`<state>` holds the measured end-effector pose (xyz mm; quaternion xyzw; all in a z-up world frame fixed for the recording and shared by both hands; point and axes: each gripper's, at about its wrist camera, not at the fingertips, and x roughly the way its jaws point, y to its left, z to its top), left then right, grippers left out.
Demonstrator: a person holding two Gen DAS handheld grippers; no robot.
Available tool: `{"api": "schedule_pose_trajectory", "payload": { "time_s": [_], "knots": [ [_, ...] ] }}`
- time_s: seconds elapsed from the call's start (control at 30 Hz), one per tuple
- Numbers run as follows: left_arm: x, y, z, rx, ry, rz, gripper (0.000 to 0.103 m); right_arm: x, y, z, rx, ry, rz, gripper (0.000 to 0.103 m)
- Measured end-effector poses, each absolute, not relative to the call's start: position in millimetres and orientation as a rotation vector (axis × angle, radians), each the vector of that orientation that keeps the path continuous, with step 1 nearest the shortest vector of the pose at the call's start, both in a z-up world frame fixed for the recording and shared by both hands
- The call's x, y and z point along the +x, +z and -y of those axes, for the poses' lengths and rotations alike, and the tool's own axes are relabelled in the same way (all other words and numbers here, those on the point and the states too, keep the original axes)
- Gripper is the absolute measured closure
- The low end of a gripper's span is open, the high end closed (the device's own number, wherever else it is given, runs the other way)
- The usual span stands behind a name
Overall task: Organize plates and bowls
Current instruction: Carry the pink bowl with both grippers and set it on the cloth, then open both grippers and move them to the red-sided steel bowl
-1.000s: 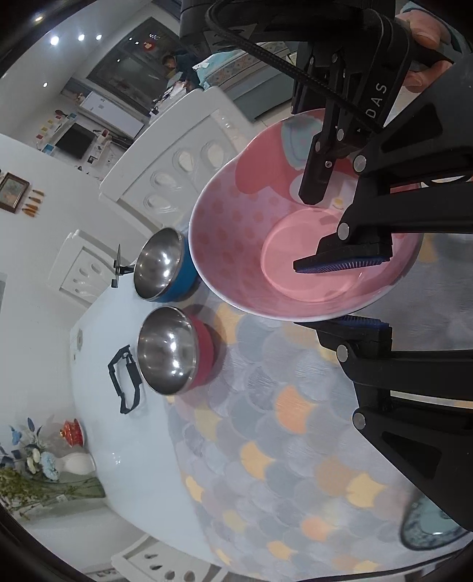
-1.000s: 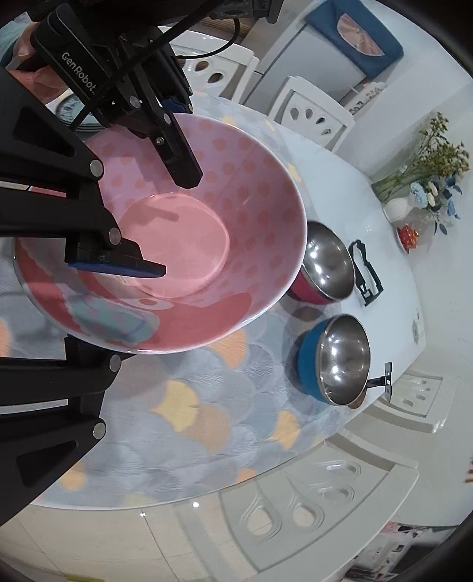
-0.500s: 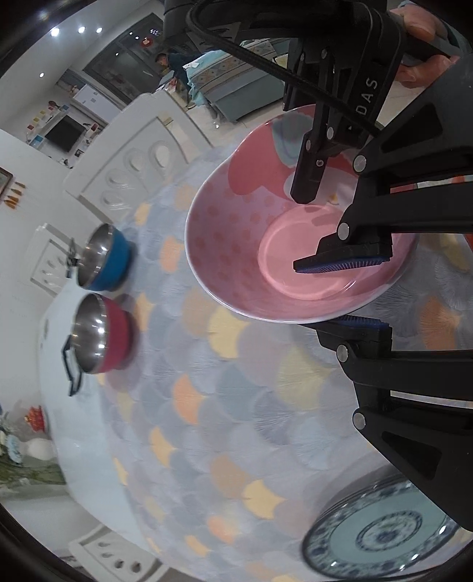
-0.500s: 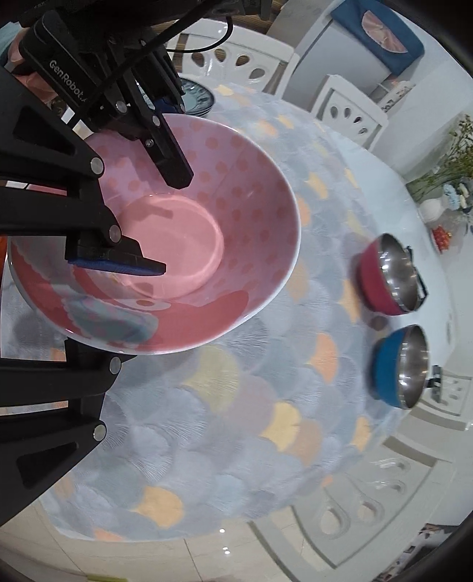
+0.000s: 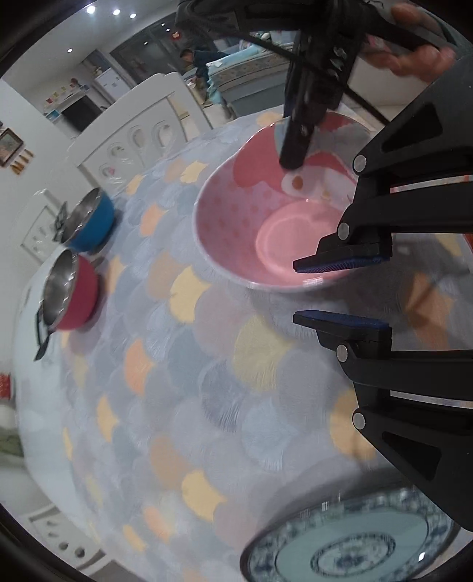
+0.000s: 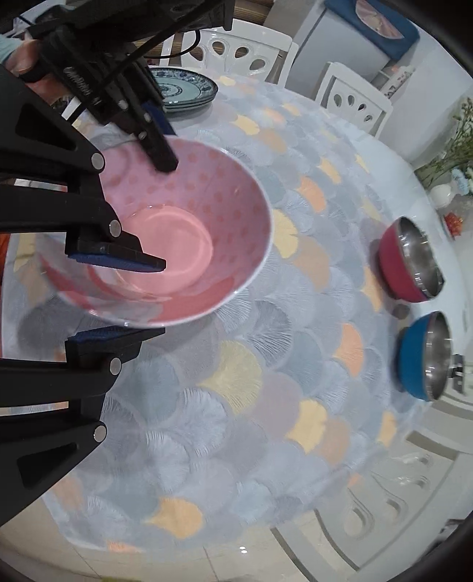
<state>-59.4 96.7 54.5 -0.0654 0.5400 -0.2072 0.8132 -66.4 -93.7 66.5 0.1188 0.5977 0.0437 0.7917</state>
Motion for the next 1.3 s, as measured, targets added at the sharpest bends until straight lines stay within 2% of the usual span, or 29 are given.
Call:
{"api": "schedule_pose_trajectory", "payload": {
  "time_s": [0.17,0.43,0.63,0.67,0.7,0.8,0.87,0.93,0.97,1.07,1.2,1.3],
  "knots": [
    [-62,73,-126,-0.234,-0.430,-1.113,0.084,-81,98,99,0.248,0.089,-1.229,0.062],
    [-51,133,-174,-0.250,-0.374,-0.963,0.084,-73,170,83,0.328,0.166,-1.093,0.058],
    [-39,180,-202,-0.240,-0.352,-0.873,0.083,-56,222,50,0.348,0.292,-0.955,0.044],
    [-38,183,-201,-0.238,-0.353,-0.872,0.080,-56,222,50,0.358,0.304,-0.952,0.038],
    [-38,185,-200,-0.232,-0.352,-0.870,0.071,-55,220,50,0.366,0.307,-0.956,0.036],
    [-35,187,-196,-0.209,-0.352,-0.871,0.070,-51,204,57,0.389,0.290,-1.004,0.035],
    [-27,186,-193,-0.208,-0.352,-0.899,0.063,-46,196,66,0.449,0.296,-1.034,0.035],
    [-16,185,-192,-0.234,-0.359,-0.905,0.046,-43,195,75,0.527,0.344,-1.039,0.035],
    [-13,185,-192,-0.244,-0.361,-0.894,0.044,-41,196,79,0.547,0.364,-1.035,0.035],
    [11,186,-186,-0.265,-0.345,-0.885,0.042,-27,200,85,0.516,0.327,-1.031,0.027],
    [55,180,-168,-0.285,-0.347,-0.917,0.042,6,186,99,0.515,0.279,-1.067,0.027],
    [83,176,-150,-0.256,-0.351,-0.941,0.042,36,169,110,0.632,0.312,-1.098,0.027]
  ]
}}
